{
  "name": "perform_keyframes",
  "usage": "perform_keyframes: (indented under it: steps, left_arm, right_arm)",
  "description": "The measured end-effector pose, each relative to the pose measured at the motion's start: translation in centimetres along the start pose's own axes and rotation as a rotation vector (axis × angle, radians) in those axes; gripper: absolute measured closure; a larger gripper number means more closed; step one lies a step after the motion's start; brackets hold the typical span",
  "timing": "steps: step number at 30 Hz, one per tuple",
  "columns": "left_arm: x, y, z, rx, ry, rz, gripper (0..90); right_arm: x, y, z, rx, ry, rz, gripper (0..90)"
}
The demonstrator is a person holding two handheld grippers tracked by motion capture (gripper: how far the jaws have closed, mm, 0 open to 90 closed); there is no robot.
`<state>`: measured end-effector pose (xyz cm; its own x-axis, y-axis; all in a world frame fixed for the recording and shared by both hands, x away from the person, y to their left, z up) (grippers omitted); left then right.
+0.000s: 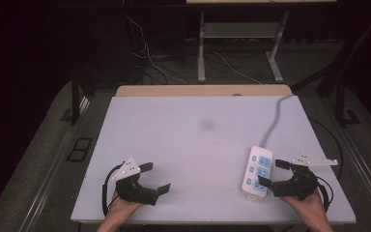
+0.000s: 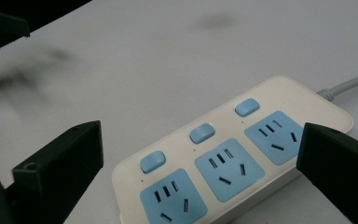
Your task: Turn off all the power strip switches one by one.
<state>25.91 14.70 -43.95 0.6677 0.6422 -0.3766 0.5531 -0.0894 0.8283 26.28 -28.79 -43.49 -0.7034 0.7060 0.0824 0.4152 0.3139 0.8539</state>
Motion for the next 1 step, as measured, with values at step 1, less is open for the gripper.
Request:
perform_keyframes:
  steps: [1]
  left_arm:
    - [0.07,0.01,0.02,0.002,0.001,0.000,0.0]
  right_arm:
    - [0.04,-0.09,0.03,0.004,0.000,-0.002,0.2]
Point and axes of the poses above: each handheld gripper's, and its own axes: z roughly forward along the jaws, y roughly out of its top, x roughly to its left, the point moved 3 cm from there along z, roughly forward along the jaws, and after that the axes turned 11 degrees about -z, right-handed, at the moved point
